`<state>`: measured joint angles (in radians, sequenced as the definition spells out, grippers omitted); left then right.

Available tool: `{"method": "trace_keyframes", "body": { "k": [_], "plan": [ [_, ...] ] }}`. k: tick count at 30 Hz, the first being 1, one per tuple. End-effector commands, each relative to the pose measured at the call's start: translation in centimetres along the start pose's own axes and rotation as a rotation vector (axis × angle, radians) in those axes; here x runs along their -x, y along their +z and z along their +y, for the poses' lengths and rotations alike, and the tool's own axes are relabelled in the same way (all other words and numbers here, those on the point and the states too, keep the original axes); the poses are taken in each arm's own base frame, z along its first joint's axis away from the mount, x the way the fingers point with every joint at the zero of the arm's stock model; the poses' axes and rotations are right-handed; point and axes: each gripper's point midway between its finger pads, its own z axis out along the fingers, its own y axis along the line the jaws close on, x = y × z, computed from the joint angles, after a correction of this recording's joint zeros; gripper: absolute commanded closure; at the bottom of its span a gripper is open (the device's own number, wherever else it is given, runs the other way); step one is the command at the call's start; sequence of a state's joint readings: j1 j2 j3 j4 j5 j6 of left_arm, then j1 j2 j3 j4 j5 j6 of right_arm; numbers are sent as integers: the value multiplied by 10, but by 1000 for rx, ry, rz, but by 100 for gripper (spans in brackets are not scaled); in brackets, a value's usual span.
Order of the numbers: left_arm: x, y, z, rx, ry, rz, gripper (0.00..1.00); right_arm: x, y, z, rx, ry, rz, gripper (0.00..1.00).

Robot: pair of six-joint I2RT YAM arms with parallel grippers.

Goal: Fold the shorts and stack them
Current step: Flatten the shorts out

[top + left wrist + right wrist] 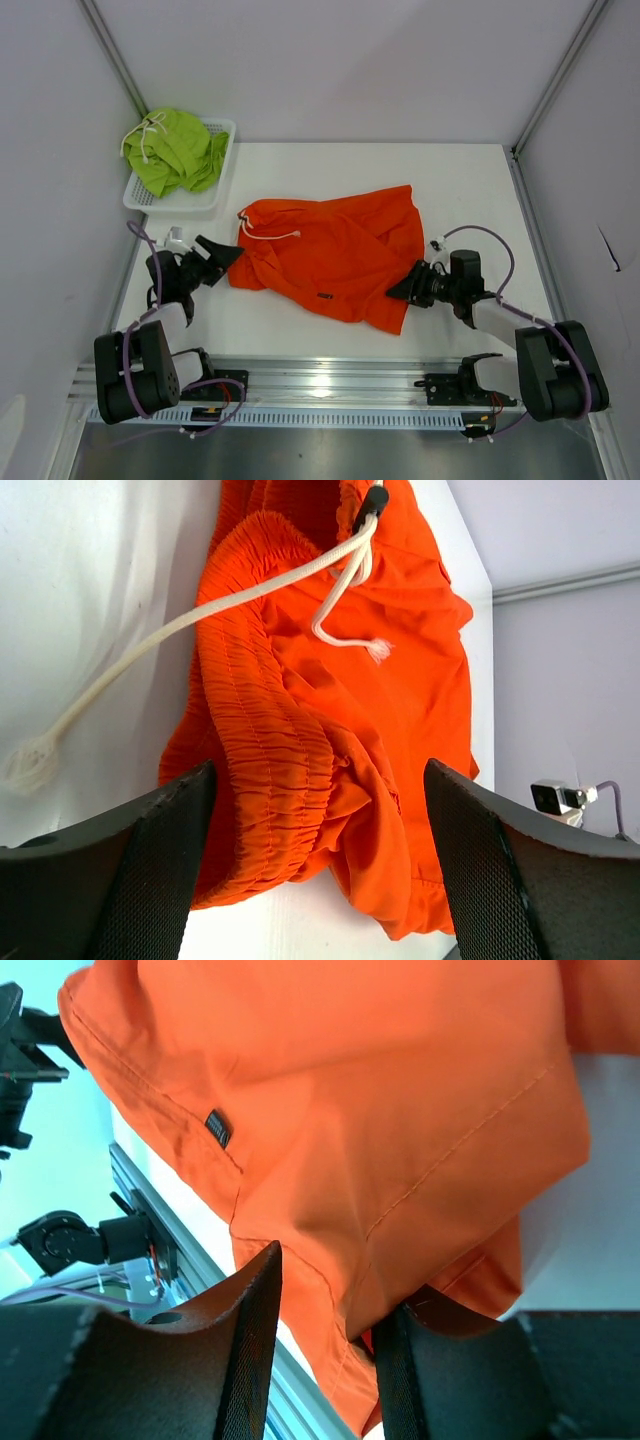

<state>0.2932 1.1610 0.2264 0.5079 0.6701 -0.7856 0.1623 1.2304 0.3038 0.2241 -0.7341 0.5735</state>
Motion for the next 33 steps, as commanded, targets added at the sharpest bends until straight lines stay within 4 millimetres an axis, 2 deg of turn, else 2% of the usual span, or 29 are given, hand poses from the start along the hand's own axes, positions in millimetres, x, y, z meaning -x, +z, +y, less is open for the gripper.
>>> {"method": "trace_keyframes", "body": {
  "k": [1, 9, 12, 14, 15, 17, 22, 33],
  "plan": [
    [5, 1, -11, -66, 41, 3, 14, -7, -3, 0, -30, -35, -3, 58],
    [0, 2, -9, -71, 44, 18, 15, -23, -13, 5, -52, -49, -19, 56],
    [-5, 4, -10, -73, 50, 38, 16, -35, -13, 3, -87, -49, -9, 56],
    [-9, 6, -11, -74, 51, 57, 16, -42, -13, 9, -93, -81, -10, 56],
    [-11, 7, -11, -76, 50, 64, 16, -46, -14, 1, -141, -71, -6, 55],
    [-13, 8, -11, -80, 48, 70, 17, -51, -14, 5, -138, -95, -3, 56],
    [-14, 7, -12, -83, 48, 75, 19, -62, -14, 0, -176, -90, 13, 57],
    [-14, 8, -13, -85, 49, 77, 23, -69, -15, -11, -263, -57, 8, 69]
  ]
}}
